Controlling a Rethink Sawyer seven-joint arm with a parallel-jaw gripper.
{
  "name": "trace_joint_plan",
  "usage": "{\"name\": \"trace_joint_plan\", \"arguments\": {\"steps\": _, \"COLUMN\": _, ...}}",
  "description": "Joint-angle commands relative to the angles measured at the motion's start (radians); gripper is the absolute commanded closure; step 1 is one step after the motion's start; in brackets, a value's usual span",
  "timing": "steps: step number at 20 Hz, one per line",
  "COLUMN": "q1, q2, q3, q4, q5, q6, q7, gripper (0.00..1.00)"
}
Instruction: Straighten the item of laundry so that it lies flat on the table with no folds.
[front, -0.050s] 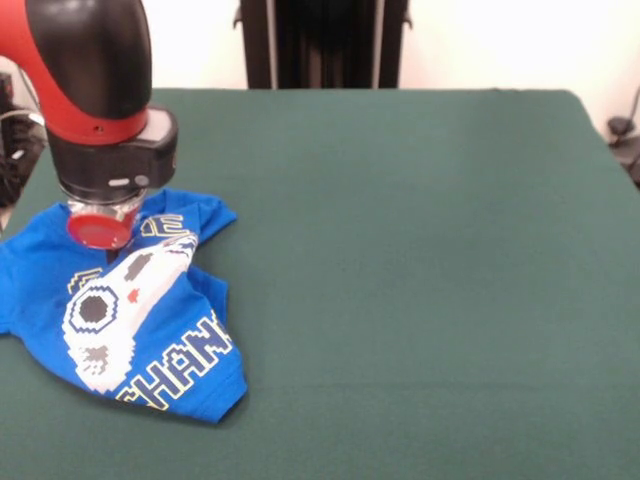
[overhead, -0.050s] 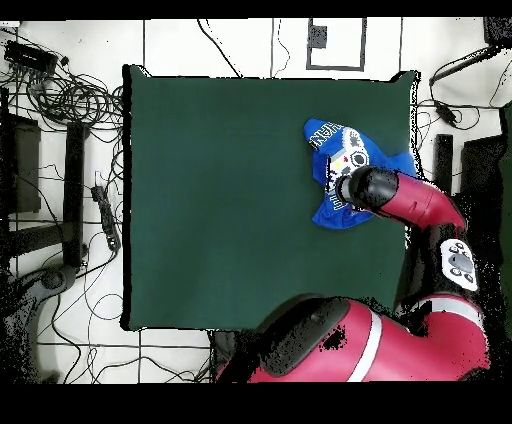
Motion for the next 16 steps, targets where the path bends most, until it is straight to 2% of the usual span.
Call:
{"name": "trace_joint_plan", "arguments": {"steps": 1, "q1": 0.063, "q2": -0.004, "q3": 0.107, "q4": 0.215, "q5": 0.070, "q6": -0.054, "q7": 0.113, "gripper": 1.00}}
{"name": "trace_joint_plan", "arguments": {"steps": 8, "q1": 0.087, "q2": -0.150, "q3": 0.073, "q4": 0.364, "q5": 0.084, "q6": -0.090, "q7": 0.119, "gripper": 1.00}}
{"name": "trace_joint_plan", "arguments": {"steps": 13, "q1": 0.070, "q2": -0.265, "q3": 0.070, "q4": 0.473, "q5": 0.078, "q6": -0.073, "q7": 0.069, "gripper": 1.00}}
{"name": "trace_joint_plan", "arguments": {"steps": 16, "q1": 0.047, "q2": -0.305, "q3": 0.080, "q4": 0.529, "q5": 0.073, "q6": -0.079, "q7": 0.044, "gripper": 1.00}}
